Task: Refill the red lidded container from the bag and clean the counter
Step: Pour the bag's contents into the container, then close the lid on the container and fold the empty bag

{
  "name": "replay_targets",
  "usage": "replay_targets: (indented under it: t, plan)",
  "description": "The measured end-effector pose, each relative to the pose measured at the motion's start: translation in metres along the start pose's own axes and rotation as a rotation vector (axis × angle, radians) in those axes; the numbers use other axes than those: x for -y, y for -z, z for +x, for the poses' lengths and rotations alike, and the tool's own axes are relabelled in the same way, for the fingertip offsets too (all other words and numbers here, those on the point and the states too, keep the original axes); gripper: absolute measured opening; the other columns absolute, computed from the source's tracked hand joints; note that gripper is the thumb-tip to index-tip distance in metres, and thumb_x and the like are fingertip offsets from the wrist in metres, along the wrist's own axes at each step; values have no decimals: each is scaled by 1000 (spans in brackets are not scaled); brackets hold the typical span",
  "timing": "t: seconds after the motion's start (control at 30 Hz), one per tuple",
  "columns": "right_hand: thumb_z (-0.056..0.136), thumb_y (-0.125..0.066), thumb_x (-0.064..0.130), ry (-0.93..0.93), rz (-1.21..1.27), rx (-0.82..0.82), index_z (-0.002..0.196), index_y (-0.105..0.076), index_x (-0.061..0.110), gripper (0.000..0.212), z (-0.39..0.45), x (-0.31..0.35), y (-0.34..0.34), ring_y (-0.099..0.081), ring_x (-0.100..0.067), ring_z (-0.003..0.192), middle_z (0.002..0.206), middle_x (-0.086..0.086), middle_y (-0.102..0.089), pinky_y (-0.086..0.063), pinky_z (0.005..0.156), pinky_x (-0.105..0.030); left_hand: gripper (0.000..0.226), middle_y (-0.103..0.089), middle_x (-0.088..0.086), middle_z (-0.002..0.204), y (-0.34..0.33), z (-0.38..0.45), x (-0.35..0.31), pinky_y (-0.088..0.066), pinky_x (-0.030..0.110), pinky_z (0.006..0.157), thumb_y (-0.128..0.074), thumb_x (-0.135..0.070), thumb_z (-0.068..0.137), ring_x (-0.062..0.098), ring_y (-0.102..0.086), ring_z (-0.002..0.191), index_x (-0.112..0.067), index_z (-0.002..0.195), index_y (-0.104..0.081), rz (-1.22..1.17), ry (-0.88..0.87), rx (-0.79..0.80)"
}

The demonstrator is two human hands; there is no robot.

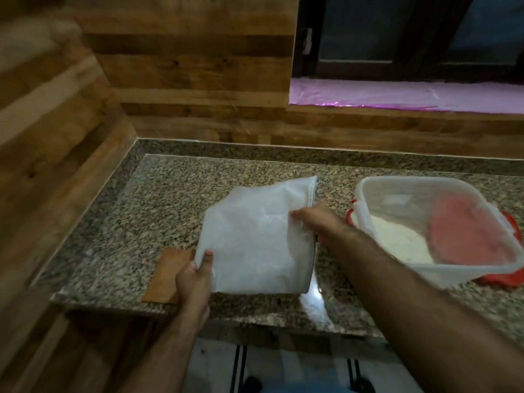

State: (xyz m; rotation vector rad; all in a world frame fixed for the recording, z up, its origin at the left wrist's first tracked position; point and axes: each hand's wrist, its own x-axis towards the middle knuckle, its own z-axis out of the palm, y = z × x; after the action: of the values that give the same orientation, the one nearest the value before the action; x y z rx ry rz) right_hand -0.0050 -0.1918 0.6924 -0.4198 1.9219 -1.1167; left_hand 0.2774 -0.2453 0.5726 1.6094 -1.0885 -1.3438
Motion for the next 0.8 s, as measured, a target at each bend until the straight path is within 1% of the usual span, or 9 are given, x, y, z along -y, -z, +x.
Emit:
replay_targets:
  t: [0.07,0.17,0.27,0.33,0.4,0.47,0.6,0.7,0.8]
  plan:
    - [92,-77,13,-61,4,-8,108,-73,-5,25,17,-21,-12,-76,-29,74,98,-22,-78,-56,54,-31,37,-79,2,86,10,0,14,-63,47,79,-81,-49,91,29,-76,86,-13,84,-75,78,-10,16]
    - [92,-79,18,-121,3,-37,106,-74,-6,28,31,-50,-22,-75,-28,72,94,-20,-78,-55,53,-29,49,-80,13,87,22,7,36,-63,48,74,-84,-52,87,31,-77,82,-3,88,-77,245,-57,89]
    - [89,-82,17,-132,1,-86,108,-74,-5,30,35,-77,-28,-71,-25,70,102,-22,-78,-53,52,-28,41,-77,1,78,31,11,45,-57,39,68,-82,-49,89,23,-74,75,-9,83,-77,434,-94,165]
    - [88,-84,20,-94,-48,-145,117,-66,-1,39,34,-90,-30,-69,-23,74,107,-20,-74,-56,59,-31,38,-77,-8,82,34,12,53,-55,31,67,-81,-55,87,15,-75,78,-17,89,-78,526,-142,233]
    - [88,-83,31,-13,-282,-218,140,-48,4,68,31,-103,-35,-67,-32,101,125,-18,-63,-57,82,-38,44,-79,-8,93,36,12,61,-56,28,69,-80,-60,86,14,-76,85,-19,103,-77,559,-149,292]
    - [92,-74,47,115,-658,-261,161,-29,11,90,25,-115,-44,-49,-42,139,156,-20,-45,-46,110,-47,44,-77,-5,105,35,11,62,-56,30,77,-81,-52,89,17,-74,94,-19,117,-71,562,-155,307]
    - [103,-33,68,434,-1197,-15,169,-5,30,81,9,-131,-70,-11,-37,162,178,-8,-5,-16,127,-61,53,-72,1,126,27,7,52,-55,37,97,-77,-45,95,25,-70,112,-19,136,-58,626,-237,334]
    - [101,-22,76,357,-1269,150,169,6,30,87,10,-143,-83,5,-36,164,178,-7,9,-3,128,-64,67,-69,4,138,20,19,45,-53,36,101,-73,-48,97,30,-68,121,-17,152,-49,720,-236,357]
    - [98,-24,81,240,-1290,177,168,12,32,93,16,-155,-85,12,-36,163,176,-6,18,0,125,-67,80,-70,5,138,16,29,40,-57,41,99,-65,-63,95,33,-70,118,-22,159,-38,850,-230,398]
